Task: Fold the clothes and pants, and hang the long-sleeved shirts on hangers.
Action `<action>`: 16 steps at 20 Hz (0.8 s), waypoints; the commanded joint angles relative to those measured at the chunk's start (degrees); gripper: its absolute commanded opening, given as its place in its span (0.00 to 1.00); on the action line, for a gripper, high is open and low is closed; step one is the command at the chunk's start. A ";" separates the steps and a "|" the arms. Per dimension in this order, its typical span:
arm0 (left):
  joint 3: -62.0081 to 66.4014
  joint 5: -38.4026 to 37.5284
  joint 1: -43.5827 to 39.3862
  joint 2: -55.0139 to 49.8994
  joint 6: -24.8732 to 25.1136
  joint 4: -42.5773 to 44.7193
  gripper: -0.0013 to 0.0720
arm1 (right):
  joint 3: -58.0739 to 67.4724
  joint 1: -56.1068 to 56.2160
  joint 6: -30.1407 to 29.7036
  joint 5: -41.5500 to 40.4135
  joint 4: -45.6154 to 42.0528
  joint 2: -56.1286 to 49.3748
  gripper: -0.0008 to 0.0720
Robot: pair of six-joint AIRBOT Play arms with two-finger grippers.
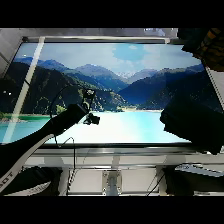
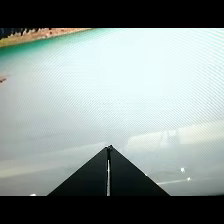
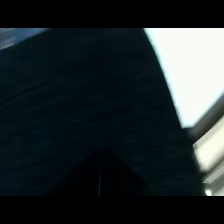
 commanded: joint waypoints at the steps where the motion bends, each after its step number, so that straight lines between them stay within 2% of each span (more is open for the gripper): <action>1: -0.02 0.26 0.61 0.04 0.04 -0.15 0.05 | -0.79 14.69 -2.69 6.95 6.43 1.90 0.05; 3: -0.02 0.24 0.63 0.04 0.04 -0.15 0.05 | -2.78 27.91 -2.62 10.29 6.27 1.92 0.05; 5: -0.02 0.24 0.63 0.04 0.04 -0.15 0.05 | -5.25 42.47 -1.75 8.17 3.15 1.90 0.05; 9: -0.02 0.24 0.63 0.04 0.04 -0.15 0.05 | -6.29 67.45 6.69 2.54 -14.16 1.90 0.05; 12: -0.02 0.24 0.63 0.04 0.04 -0.15 0.05 | -6.29 77.48 8.70 2.62 -16.98 1.90 0.05; 16: -0.02 0.24 0.63 0.04 0.04 -0.15 0.05 | -6.29 81.70 10.82 5.35 -16.96 1.90 0.05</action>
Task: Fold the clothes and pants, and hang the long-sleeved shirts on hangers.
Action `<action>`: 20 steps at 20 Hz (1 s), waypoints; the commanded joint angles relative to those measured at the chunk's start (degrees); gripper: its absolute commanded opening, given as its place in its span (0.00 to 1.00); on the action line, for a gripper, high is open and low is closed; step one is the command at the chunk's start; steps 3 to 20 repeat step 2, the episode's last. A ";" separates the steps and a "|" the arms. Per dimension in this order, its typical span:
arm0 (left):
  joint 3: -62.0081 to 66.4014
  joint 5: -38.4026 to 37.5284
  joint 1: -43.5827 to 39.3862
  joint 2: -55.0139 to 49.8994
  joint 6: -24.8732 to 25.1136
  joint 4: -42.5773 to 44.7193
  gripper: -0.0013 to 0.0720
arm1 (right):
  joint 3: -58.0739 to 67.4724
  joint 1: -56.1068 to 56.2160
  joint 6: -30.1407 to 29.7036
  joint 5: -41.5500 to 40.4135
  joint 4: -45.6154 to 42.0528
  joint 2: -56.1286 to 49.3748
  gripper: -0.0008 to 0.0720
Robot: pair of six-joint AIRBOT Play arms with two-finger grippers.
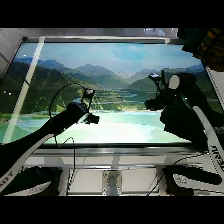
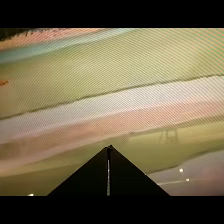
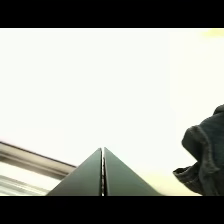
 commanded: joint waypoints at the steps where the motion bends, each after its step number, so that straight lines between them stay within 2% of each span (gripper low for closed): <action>1: -0.02 0.02 0.04 0.04 0.04 0.00 0.05 | -0.07 4.94 2.69 2.19 -2.03 0.04 0.05; 20: -0.02 0.02 0.04 0.04 0.04 0.00 0.05 | -0.07 4.83 2.95 2.84 -2.45 0.04 0.05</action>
